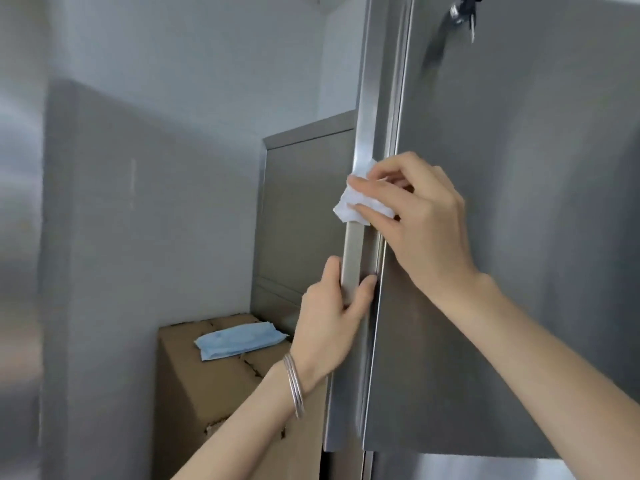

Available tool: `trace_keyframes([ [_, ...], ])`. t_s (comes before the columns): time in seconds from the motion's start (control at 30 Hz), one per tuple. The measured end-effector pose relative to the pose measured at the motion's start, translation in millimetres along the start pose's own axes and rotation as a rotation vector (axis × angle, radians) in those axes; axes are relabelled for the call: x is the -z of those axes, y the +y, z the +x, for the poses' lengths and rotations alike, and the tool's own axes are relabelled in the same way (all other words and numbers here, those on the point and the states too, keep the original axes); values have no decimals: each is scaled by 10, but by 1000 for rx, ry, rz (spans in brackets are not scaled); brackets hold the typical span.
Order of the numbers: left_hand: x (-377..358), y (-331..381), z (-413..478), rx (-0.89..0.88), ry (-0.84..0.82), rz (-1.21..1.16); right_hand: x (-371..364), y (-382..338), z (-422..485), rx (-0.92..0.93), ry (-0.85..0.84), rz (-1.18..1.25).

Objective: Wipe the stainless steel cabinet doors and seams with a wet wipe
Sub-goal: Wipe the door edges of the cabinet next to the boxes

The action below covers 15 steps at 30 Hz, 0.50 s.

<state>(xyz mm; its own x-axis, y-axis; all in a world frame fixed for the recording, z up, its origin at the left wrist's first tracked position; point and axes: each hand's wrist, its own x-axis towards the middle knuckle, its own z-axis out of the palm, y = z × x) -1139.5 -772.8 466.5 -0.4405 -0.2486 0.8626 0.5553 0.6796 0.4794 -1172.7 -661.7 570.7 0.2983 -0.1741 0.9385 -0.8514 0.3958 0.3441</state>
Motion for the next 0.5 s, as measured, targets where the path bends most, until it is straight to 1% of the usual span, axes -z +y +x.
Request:
trace_keyframes([
  [0.07, 10, 65, -35, 4, 8, -26, 45, 29, 152, -28, 78, -17],
  [0.13, 15, 74, -74, -11, 9, -8, 72, -10, 123, -51, 105, -33],
  [0.2, 15, 90, -88, -27, 27, 17, 96, -105, -75, -26, 64, -79],
  [0.27, 6, 119, -102, -27, 30, 24, 165, -132, -150, 40, 30, -119],
  [0.37, 18, 127, -119, -17, 18, 2, 187, -30, 260, 76, 76, -169],
  [0.43, 37, 122, -117, -19, 12, -13, 146, 21, 581, 51, 144, -217],
  [0.5, 48, 117, -118, -22, 2, -11, 129, -6, 603, 25, 159, -233],
])
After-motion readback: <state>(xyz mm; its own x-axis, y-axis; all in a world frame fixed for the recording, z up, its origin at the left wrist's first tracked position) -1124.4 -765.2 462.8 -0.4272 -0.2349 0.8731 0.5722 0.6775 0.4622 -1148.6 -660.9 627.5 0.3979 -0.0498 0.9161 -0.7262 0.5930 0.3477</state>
